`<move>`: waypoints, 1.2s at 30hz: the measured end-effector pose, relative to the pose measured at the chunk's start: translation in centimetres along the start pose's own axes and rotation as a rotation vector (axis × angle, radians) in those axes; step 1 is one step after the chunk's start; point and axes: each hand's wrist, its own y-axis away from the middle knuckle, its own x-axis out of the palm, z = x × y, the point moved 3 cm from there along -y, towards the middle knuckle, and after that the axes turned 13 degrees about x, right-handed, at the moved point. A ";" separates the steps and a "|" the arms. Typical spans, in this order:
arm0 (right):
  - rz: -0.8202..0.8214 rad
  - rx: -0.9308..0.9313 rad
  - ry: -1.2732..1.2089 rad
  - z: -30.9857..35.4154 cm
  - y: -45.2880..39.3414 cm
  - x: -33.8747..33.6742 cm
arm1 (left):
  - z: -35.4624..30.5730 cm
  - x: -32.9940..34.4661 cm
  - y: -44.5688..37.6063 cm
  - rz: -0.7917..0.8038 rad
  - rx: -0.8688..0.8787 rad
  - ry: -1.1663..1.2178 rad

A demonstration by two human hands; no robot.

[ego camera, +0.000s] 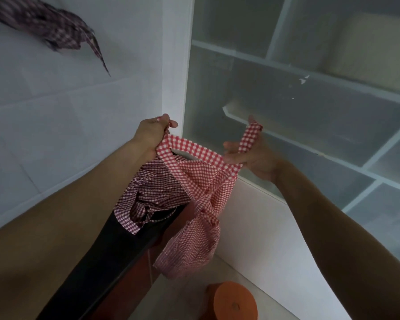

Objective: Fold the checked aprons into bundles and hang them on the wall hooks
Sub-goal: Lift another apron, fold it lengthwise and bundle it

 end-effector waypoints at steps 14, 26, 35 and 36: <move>0.526 0.417 0.755 -5.4 0.2 5.7 | -3.4 1.4 -0.1 -0.009 0.234 -0.183; 0.022 0.545 -0.182 -15.2 -2.0 9.2 | -6.2 7.2 0.7 0.370 0.196 0.092; -0.251 0.128 -0.375 -7.5 -3.1 4.3 | -5.1 7.5 -0.3 0.429 0.302 -0.156; -0.297 0.130 -0.316 -6.7 -3.2 3.2 | -5.0 7.2 -0.4 0.400 0.324 -0.169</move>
